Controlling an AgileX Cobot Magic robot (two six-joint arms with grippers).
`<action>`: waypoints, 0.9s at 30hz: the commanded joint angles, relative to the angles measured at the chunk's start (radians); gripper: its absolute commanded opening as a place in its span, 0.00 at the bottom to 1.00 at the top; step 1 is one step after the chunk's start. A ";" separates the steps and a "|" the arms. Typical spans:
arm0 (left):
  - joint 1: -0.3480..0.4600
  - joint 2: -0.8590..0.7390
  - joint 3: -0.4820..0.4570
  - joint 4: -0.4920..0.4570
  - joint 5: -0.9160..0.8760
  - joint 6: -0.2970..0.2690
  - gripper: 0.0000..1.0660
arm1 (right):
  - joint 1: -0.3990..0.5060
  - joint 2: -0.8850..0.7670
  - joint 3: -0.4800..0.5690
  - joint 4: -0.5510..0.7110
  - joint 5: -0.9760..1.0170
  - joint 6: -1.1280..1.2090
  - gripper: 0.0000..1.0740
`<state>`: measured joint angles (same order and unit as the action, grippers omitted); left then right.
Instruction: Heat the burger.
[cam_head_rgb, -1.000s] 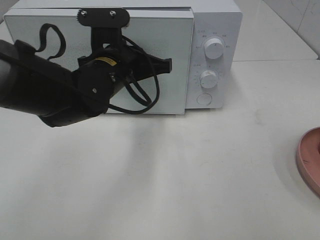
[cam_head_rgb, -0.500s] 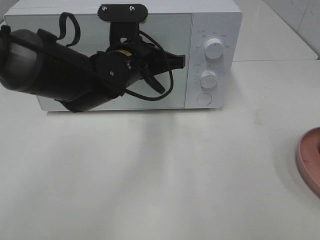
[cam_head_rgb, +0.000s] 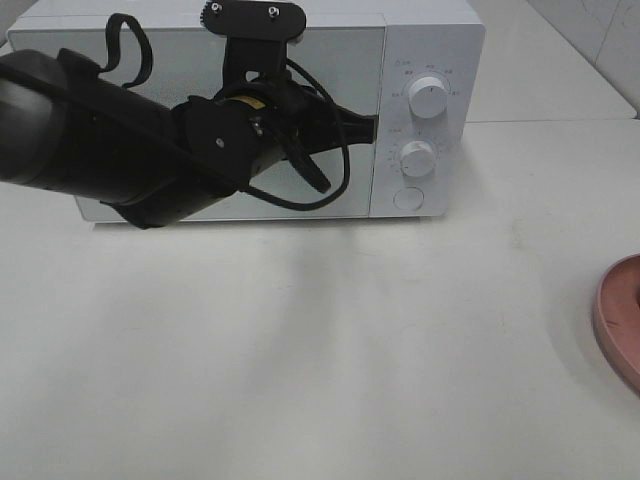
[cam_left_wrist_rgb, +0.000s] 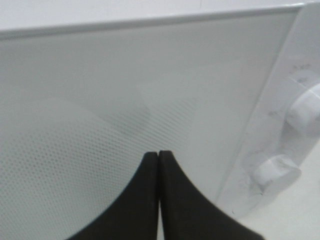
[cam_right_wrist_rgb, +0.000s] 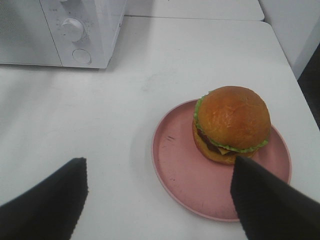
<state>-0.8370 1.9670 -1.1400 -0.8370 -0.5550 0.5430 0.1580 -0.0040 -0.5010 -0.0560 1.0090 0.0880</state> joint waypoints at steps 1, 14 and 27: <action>-0.032 -0.048 0.057 -0.018 0.022 0.005 0.00 | -0.006 -0.032 0.002 -0.004 -0.013 -0.013 0.71; -0.027 -0.154 0.147 -0.032 0.435 0.006 0.68 | -0.006 -0.032 0.002 -0.004 -0.013 -0.013 0.71; 0.126 -0.240 0.147 0.031 0.872 0.009 0.94 | -0.006 -0.032 0.002 -0.004 -0.013 -0.013 0.71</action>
<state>-0.7390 1.7480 -0.9920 -0.8230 0.2240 0.5500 0.1580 -0.0040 -0.5010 -0.0560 1.0090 0.0880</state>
